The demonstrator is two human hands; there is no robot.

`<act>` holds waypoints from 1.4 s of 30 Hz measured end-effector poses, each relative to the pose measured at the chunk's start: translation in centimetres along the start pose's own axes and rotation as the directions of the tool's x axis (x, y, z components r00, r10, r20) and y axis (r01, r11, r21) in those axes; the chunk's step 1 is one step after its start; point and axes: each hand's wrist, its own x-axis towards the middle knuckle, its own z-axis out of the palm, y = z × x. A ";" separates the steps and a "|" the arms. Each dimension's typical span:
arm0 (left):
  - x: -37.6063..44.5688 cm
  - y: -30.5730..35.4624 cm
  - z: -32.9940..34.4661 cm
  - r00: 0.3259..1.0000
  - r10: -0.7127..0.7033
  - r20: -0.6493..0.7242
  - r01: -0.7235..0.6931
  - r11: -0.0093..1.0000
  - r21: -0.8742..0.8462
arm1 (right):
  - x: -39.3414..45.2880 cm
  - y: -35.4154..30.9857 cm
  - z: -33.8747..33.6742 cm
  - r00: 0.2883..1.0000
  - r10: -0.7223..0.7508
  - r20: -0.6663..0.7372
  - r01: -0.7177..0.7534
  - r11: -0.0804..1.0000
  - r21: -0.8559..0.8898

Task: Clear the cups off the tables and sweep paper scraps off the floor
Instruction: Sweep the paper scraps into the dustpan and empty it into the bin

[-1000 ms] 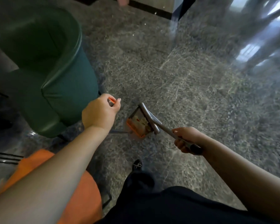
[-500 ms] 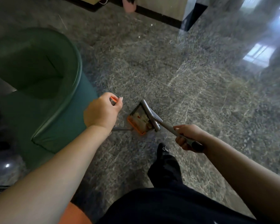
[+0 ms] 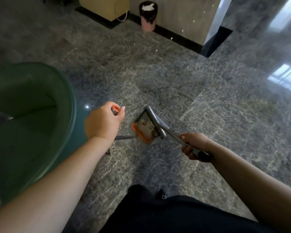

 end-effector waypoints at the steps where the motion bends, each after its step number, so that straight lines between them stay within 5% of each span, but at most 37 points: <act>1: 1.4 0.3 0.4 1.000 -0.001 -0.002 0.001 1.000 0.000 | 0.8 -1.3 -0.1 1.000 -0.003 -0.001 0.003 1.000 0.000; 22: 35.2 4.7 8.4 0.999 0.025 0.024 -0.024 1.000 -0.013 | 17.8 -30.3 1.8 1.000 0.026 0.005 -0.026 0.998 0.060; 42: 66.1 17.4 19.3 0.992 -0.055 -0.112 0.058 0.998 0.019 | 34.1 -64.1 -5.7 1.000 -0.010 0.011 0.011 0.996 -0.090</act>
